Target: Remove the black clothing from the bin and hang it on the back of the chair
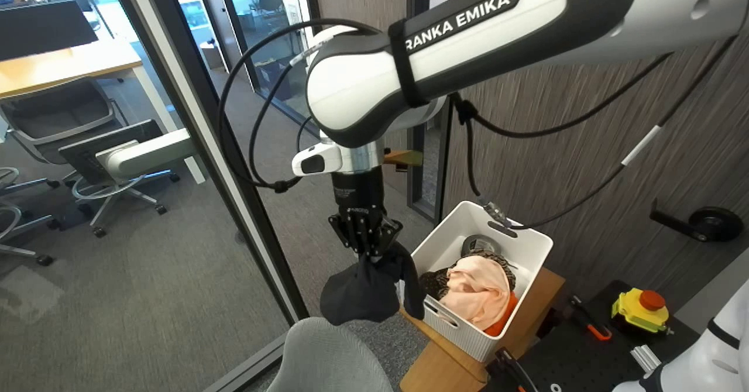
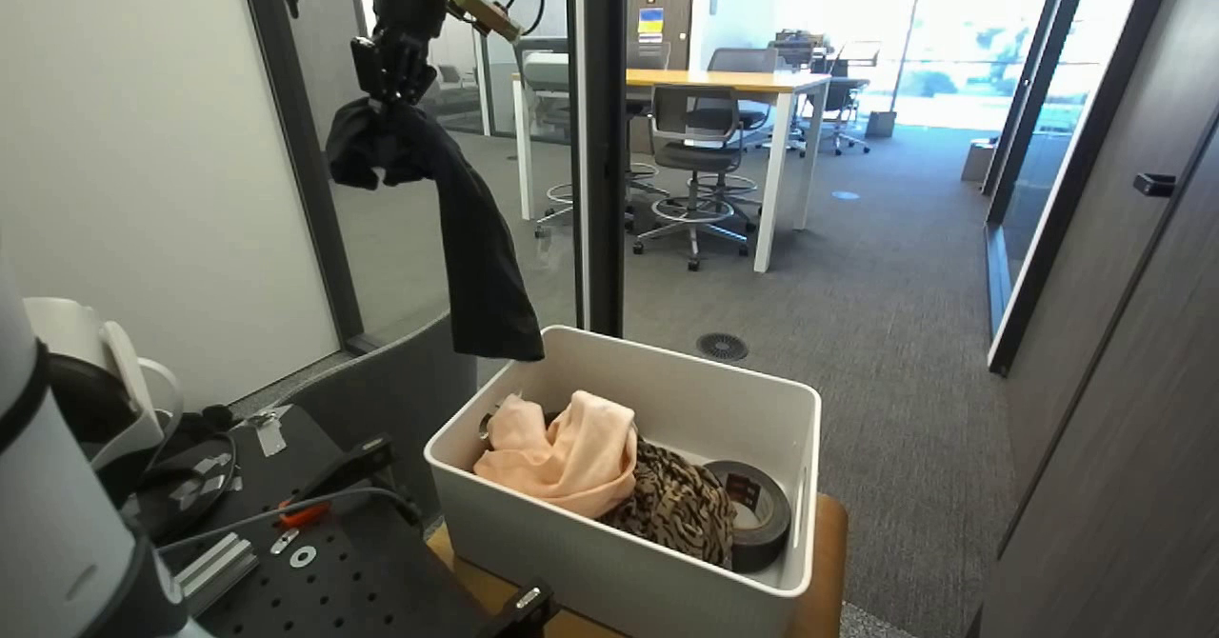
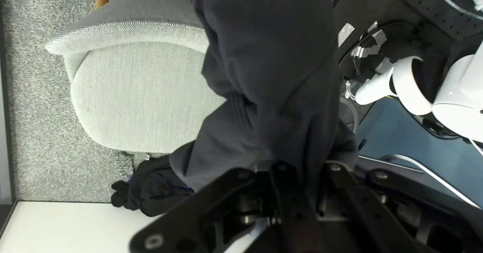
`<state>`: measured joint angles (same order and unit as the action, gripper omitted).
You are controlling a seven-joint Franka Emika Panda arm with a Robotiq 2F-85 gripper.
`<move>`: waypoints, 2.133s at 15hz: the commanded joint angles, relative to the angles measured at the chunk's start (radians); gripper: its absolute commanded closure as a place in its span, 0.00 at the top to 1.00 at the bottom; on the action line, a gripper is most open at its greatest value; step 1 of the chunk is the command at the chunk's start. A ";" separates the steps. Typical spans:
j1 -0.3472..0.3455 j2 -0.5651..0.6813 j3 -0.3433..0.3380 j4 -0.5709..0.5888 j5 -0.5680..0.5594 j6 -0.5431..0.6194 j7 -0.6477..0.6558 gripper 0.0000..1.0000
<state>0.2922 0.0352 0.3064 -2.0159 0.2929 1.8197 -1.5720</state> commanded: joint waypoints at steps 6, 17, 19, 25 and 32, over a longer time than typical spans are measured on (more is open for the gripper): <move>0.019 0.234 0.037 0.086 0.018 0.100 0.069 0.09; 0.064 0.445 0.074 0.127 -0.058 0.332 0.237 0.09; 0.084 0.484 0.078 0.132 -0.092 0.334 0.277 0.09; 0.149 0.582 0.097 0.159 -0.190 0.343 0.404 0.09; 0.167 0.646 0.104 0.201 -0.264 0.358 0.502 0.09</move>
<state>0.4707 0.6579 0.3969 -1.8508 0.0646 2.1700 -1.1132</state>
